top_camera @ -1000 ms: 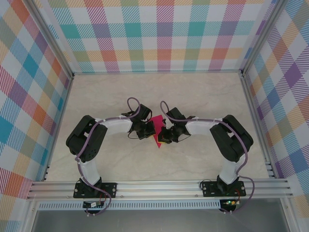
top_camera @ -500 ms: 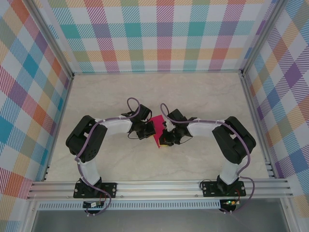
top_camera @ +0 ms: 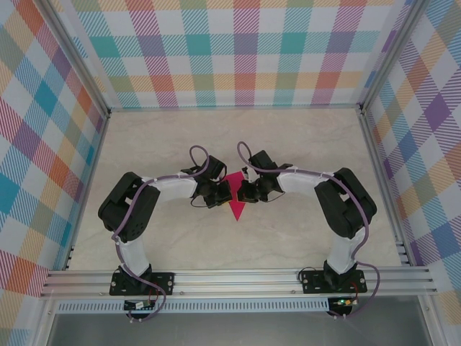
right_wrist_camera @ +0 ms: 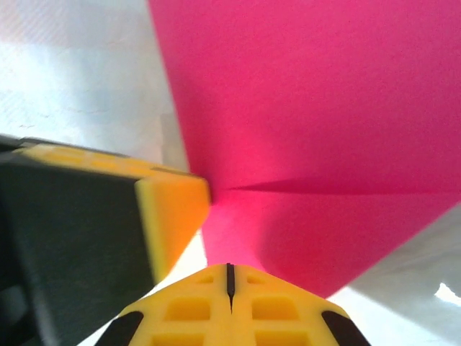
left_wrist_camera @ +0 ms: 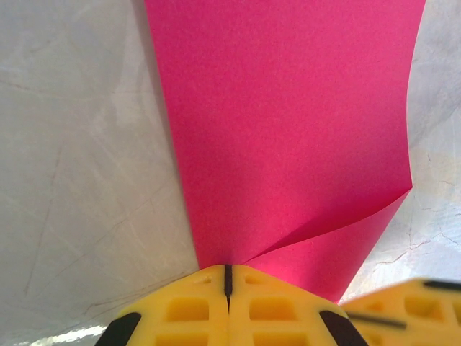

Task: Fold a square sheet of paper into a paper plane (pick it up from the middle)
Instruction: Third fold the triangle at the center of the table.

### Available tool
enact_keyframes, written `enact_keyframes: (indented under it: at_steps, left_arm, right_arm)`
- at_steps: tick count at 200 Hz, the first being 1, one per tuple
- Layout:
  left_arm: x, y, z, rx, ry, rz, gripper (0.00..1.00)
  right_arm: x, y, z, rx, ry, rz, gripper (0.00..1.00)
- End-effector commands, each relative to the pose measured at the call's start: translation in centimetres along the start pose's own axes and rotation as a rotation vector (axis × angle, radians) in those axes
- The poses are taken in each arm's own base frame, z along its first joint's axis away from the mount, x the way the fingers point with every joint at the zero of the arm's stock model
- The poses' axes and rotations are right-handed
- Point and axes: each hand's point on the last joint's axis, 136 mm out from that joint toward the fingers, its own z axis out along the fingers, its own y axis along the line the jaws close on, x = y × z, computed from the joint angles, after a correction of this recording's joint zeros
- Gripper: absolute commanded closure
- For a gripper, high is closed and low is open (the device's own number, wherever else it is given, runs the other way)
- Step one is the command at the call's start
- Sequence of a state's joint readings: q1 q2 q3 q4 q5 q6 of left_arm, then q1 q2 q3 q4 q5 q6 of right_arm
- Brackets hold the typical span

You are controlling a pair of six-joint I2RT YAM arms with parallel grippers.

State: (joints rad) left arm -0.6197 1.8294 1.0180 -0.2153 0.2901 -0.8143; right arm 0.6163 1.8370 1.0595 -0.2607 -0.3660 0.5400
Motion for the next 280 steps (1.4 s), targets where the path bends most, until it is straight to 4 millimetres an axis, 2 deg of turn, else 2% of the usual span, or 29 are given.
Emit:
enact_keyframes:
  at_steps: [1, 25, 46, 64, 91, 95, 122, 143, 164, 216, 242, 280]
  left_arm:
    - [1.7, 3.8, 1.1, -0.144, 0.04, -0.009, 0.98]
    - [1.4, 2.5, 0.4, -0.098, 0.028, 0.011, 0.96]
    - [0.7, 0.5, -1.4, -0.042, -0.007, 0.042, 0.92]
    - [0.5, -0.4, -3.1, -0.013, -0.039, 0.053, 0.88]
    - [1.8, -0.3, -5.0, 0.027, -0.056, 0.028, 0.83]
    - [1.6, -1.0, -5.3, 0.059, -0.077, 0.035, 0.82]
    - [3.6, -1.1, -6.2, 0.128, -0.077, 0.001, 0.8]
    - [5.3, -1.8, -5.8, 0.173, -0.058, 0.0, 0.8]
    - [6.4, -2.1, -4.5, 0.171, -0.04, 0.005, 0.82]
    - [6.8, -2.2, -1.4, 0.157, 0.002, -0.006, 0.89]
    - [7.3, -0.6, -0.4, 0.092, 0.019, -0.018, 0.92]
    - [7.4, 1.1, -0.4, 0.028, 0.005, -0.018, 0.97]
  right_arm:
    - [-0.4, -1.5, 0.6, 0.037, 0.012, 0.006, 0.96]
    - [0.2, -2.1, 1.2, 0.036, 0.032, 0.037, 0.96]
    - [0.8, -2.4, 1.4, 0.031, 0.044, 0.06, 0.96]
    - [1.5, -2.3, 1.4, 0.016, 0.067, 0.107, 0.96]
    - [2.6, -2.5, 1.0, 0.031, 0.084, 0.244, 0.96]
    - [2.7, -2.3, 1.0, 0.028, 0.085, 0.272, 0.96]
    - [3.1, -1.1, 1.1, -0.019, 0.096, 0.38, 0.96]
    - [2.6, -0.6, 0.6, -0.026, 0.068, 0.4, 0.96]
    - [2.2, -0.3, 0.3, -0.024, 0.059, 0.391, 0.96]
    - [2.4, -0.5, 0.6, -0.026, 0.065, 0.384, 0.96]
    - [1.9, 0.1, 0.1, -0.049, 0.045, 0.351, 0.96]
    - [1.7, 2.2, -1.5, -0.131, 0.011, 0.213, 0.96]
